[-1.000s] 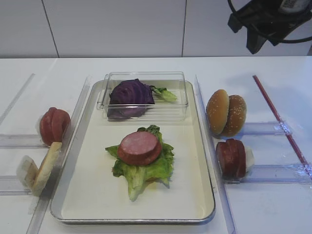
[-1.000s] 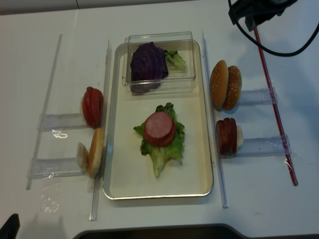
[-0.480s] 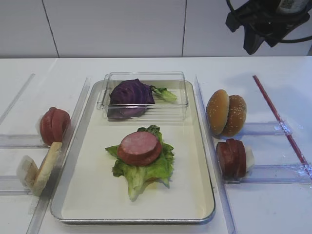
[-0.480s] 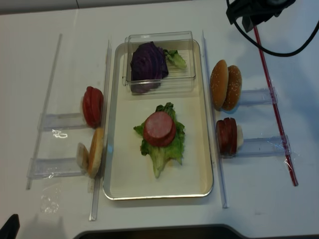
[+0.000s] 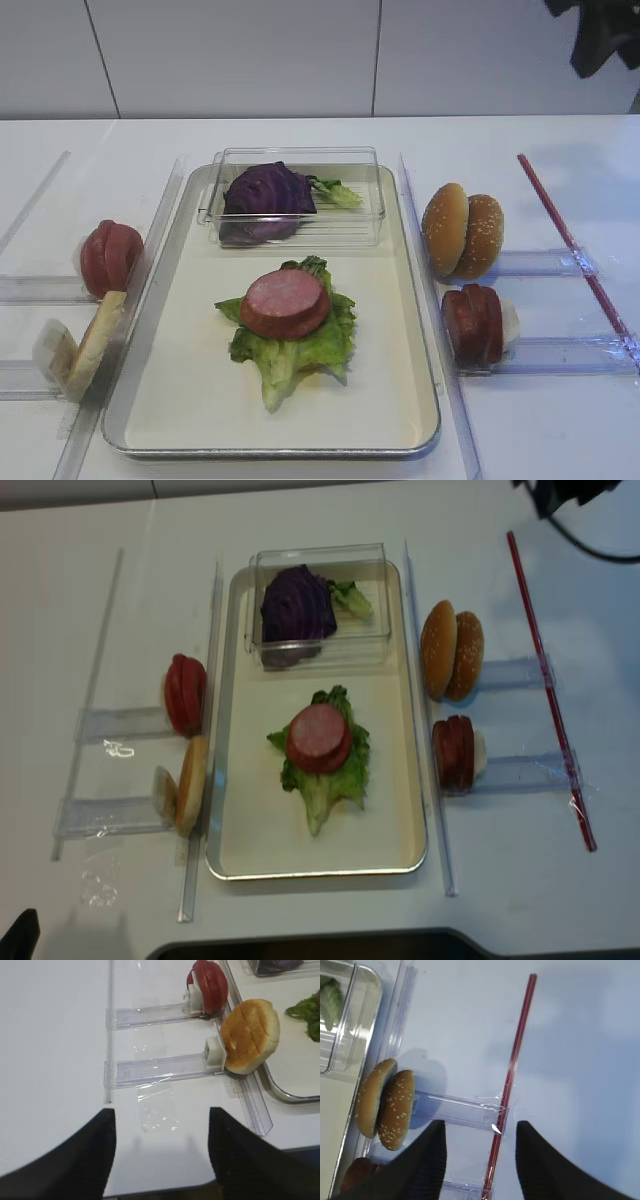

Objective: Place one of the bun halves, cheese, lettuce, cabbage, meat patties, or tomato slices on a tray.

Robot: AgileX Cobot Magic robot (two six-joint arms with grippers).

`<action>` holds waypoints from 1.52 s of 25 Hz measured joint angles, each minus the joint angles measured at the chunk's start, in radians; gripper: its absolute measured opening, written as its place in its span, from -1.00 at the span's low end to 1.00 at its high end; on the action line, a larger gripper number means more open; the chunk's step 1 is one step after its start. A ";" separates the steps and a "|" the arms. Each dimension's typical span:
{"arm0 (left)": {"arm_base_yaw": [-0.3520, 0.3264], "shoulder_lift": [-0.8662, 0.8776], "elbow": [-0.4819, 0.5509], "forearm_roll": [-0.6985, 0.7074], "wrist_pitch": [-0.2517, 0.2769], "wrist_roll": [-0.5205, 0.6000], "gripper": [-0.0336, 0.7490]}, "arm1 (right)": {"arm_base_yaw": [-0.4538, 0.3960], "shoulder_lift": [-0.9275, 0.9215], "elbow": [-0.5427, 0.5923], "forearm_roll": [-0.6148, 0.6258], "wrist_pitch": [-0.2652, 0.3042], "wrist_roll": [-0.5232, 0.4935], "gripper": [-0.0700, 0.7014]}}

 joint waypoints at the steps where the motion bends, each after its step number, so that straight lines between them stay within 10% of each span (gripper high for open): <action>1: 0.000 0.000 0.000 0.000 0.000 0.000 0.15 | -0.015 -0.018 0.000 0.000 0.000 0.000 0.15; 10: 0.000 0.000 0.000 0.000 0.000 0.000 0.15 | -0.161 -0.185 0.041 0.061 0.007 -0.002 0.15; 38: 0.000 0.000 0.000 0.000 0.000 0.000 0.15 | -0.164 -1.002 0.488 0.075 0.031 0.011 0.15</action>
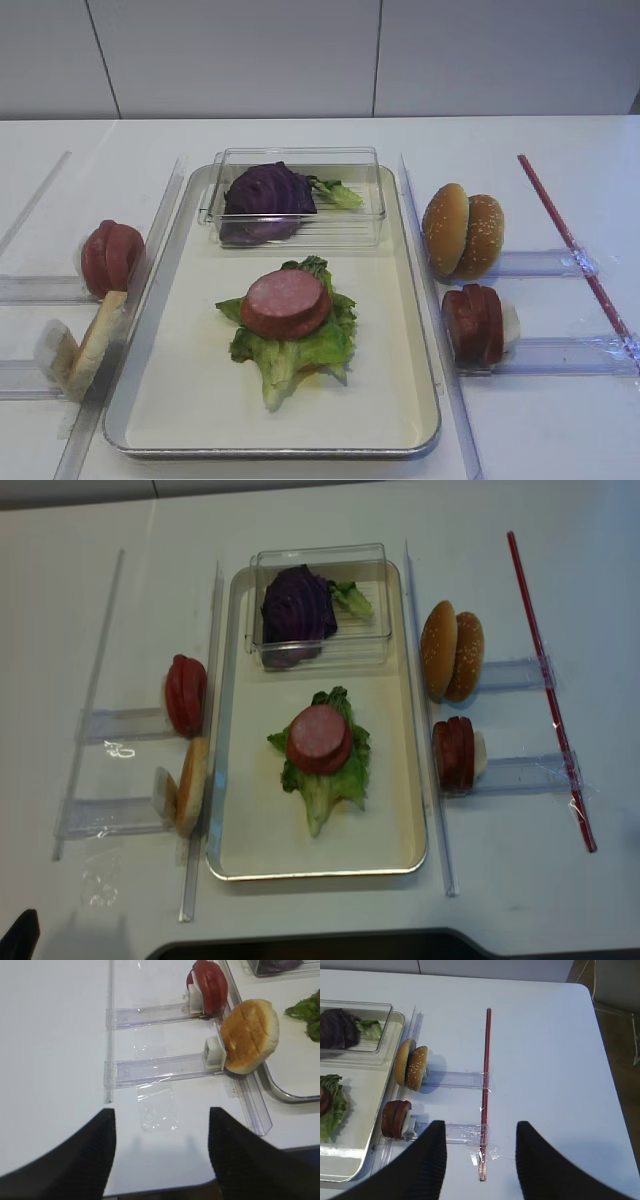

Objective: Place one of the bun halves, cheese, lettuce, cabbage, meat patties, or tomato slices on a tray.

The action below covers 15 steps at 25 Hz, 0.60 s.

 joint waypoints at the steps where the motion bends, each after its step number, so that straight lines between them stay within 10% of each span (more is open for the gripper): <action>1: 0.000 0.000 0.000 0.000 0.000 0.000 0.15 | 0.000 -0.024 0.011 0.000 0.000 0.002 0.15; 15: 0.000 0.000 0.000 0.000 0.000 0.000 0.15 | 0.000 -0.484 0.411 0.000 -0.110 0.008 0.15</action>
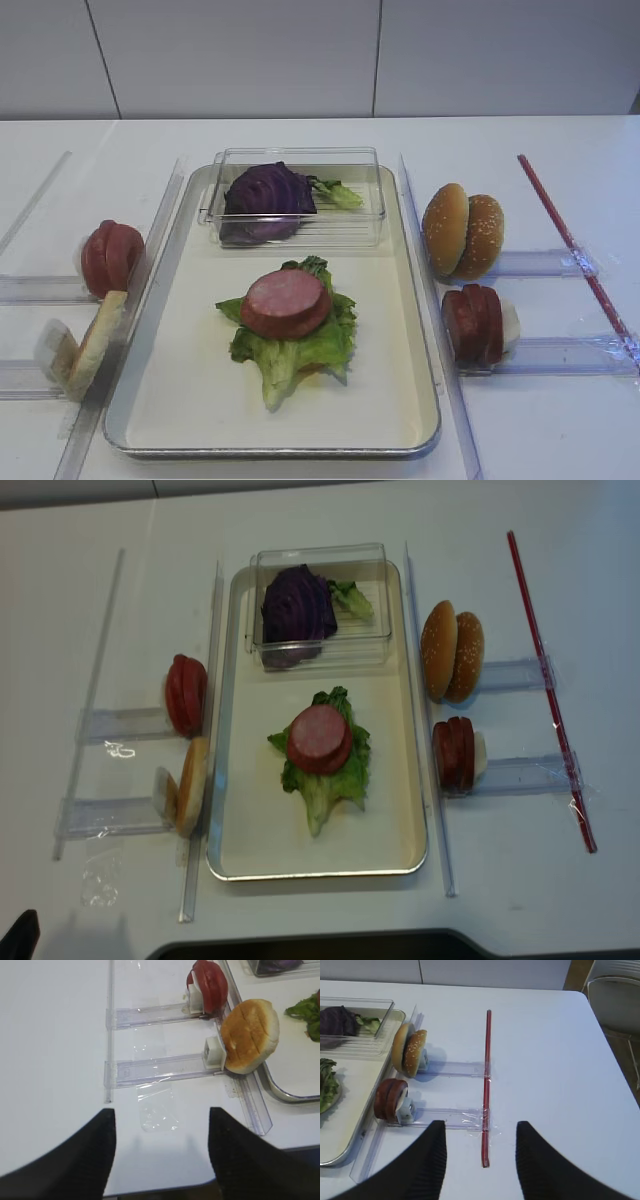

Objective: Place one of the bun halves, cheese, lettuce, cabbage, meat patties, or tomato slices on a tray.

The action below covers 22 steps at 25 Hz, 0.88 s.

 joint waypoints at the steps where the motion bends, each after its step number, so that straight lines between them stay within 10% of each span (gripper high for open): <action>1: 0.000 0.000 0.000 0.000 0.000 0.000 0.15 | 0.000 -0.034 0.036 0.004 -0.010 0.003 0.15; 9: 0.000 0.000 0.000 0.000 0.000 0.000 0.15 | 0.000 -0.131 0.260 0.034 -0.023 0.006 0.15; 22: 0.000 0.000 0.000 0.000 0.000 0.000 0.15 | 0.000 -0.131 0.271 0.046 -0.033 0.000 0.15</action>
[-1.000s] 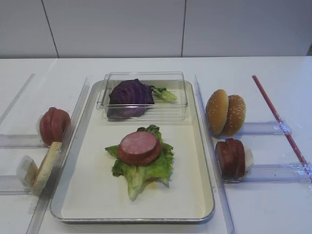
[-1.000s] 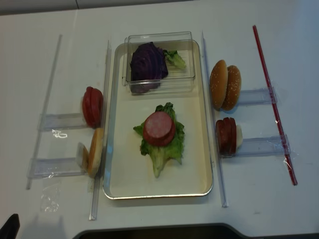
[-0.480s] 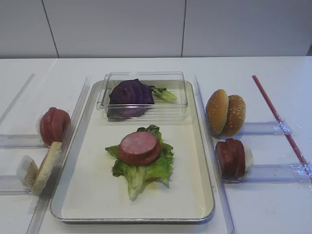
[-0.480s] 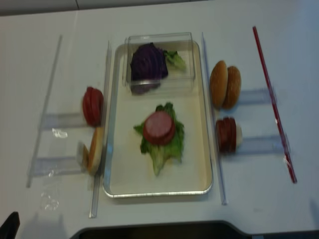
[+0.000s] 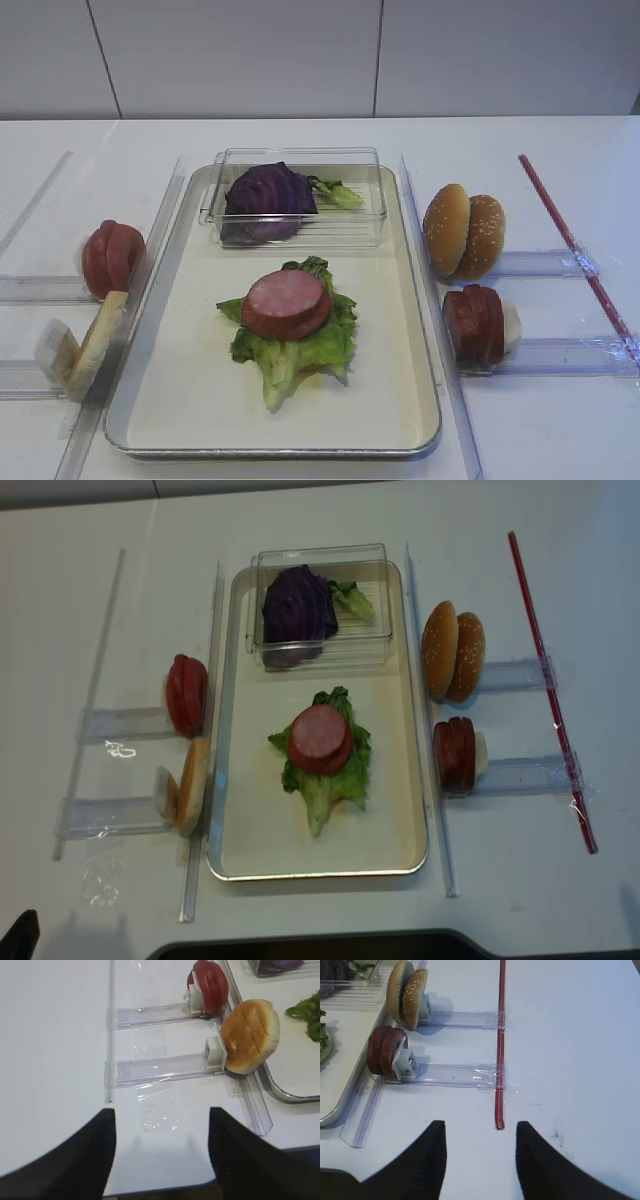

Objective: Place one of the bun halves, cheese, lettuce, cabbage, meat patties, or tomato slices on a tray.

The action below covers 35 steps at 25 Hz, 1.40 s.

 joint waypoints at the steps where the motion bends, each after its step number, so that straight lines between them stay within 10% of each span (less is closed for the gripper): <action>1: 0.000 0.000 0.000 0.000 0.000 0.000 0.15 | 0.000 0.000 0.000 0.000 0.000 -0.002 0.15; 35: 0.000 0.000 0.000 0.000 0.000 0.000 0.15 | 0.000 0.000 0.001 0.000 -0.002 -0.002 0.15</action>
